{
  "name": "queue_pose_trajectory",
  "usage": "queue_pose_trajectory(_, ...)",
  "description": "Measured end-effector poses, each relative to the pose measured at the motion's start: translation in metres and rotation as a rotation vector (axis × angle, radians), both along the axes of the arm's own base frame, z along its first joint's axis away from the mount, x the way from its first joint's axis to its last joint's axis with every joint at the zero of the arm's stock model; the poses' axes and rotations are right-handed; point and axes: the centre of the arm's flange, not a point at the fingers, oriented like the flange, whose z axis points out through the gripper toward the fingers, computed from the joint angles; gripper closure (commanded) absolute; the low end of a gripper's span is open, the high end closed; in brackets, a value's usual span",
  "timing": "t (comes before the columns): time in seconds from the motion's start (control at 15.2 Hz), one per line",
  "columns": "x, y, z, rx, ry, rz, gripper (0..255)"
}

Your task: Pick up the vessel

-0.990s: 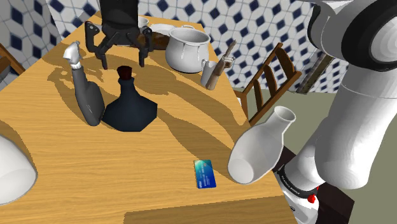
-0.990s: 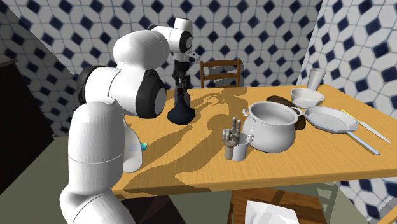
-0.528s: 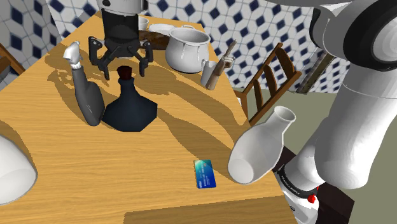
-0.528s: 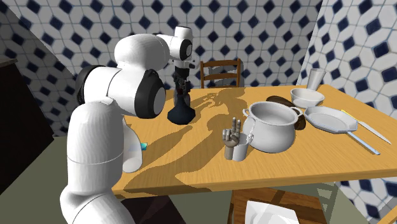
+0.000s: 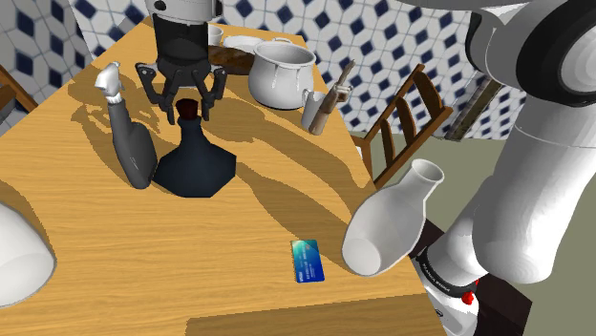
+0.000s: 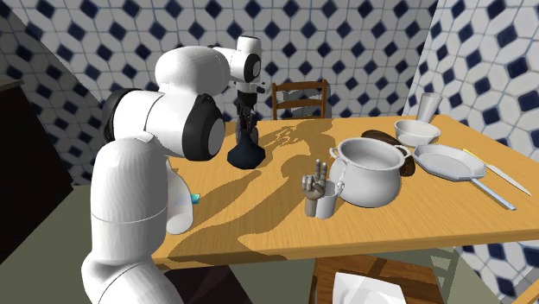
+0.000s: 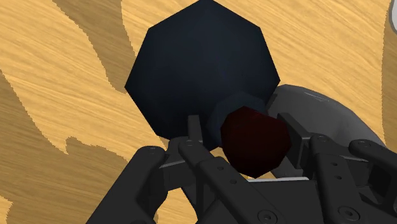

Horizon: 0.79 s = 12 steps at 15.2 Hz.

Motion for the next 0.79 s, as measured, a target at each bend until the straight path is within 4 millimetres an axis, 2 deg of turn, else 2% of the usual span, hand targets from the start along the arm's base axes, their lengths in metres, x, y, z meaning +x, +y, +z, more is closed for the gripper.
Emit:
queue_pose_trajectory(0.2,0.001,0.000,0.001,-0.001,0.002,0.000,255)
queue_pose_trajectory(0.79,0.001,0.001,0.045,-0.002,0.003,0.000,255)
